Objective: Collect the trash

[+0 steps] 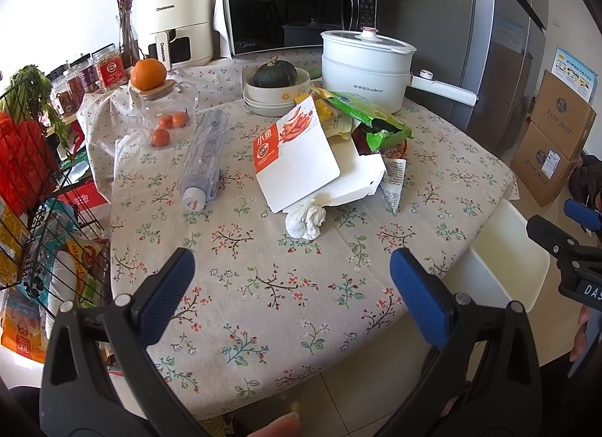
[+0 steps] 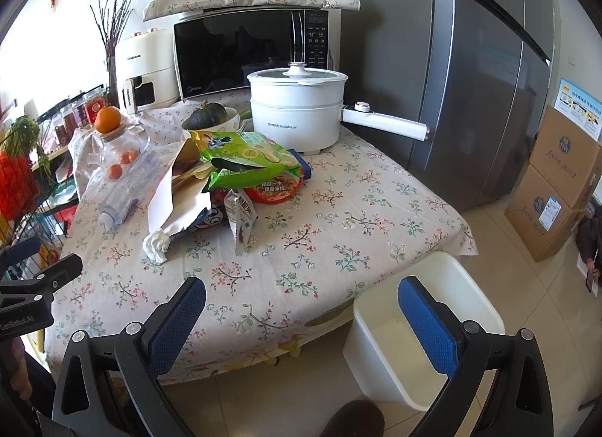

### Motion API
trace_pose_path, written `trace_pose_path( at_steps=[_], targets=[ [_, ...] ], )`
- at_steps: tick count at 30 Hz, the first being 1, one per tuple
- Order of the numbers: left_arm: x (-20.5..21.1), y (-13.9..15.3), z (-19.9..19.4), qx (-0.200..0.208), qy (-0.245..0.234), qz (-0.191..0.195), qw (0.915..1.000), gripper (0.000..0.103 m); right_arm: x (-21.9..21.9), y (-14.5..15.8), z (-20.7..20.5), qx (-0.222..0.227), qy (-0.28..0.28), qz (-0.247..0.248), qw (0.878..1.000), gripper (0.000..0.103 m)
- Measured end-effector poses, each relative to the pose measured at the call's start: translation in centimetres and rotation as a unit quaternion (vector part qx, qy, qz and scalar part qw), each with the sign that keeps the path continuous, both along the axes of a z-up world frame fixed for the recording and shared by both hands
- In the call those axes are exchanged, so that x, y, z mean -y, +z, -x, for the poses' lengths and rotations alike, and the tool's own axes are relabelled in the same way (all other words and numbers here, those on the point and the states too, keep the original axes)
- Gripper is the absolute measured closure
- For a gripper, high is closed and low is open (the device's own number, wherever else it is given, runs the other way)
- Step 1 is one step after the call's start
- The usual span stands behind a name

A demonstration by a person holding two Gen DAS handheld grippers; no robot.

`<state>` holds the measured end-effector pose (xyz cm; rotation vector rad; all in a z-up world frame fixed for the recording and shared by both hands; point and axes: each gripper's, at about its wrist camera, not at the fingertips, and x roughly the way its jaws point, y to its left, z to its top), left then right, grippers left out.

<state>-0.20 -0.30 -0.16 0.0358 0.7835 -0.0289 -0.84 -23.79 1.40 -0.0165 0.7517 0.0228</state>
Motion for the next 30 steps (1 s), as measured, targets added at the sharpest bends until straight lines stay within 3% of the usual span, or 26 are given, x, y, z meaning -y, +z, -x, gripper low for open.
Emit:
trace_pose_path(
  at_steps=[30],
  targets=[
    [-0.56,-0.1,0.07,0.006,0.009,-0.008,0.9999,0.0,-0.14,0.24,0.1,0.006,0.0,0.008,1.0,0.0]
  ],
)
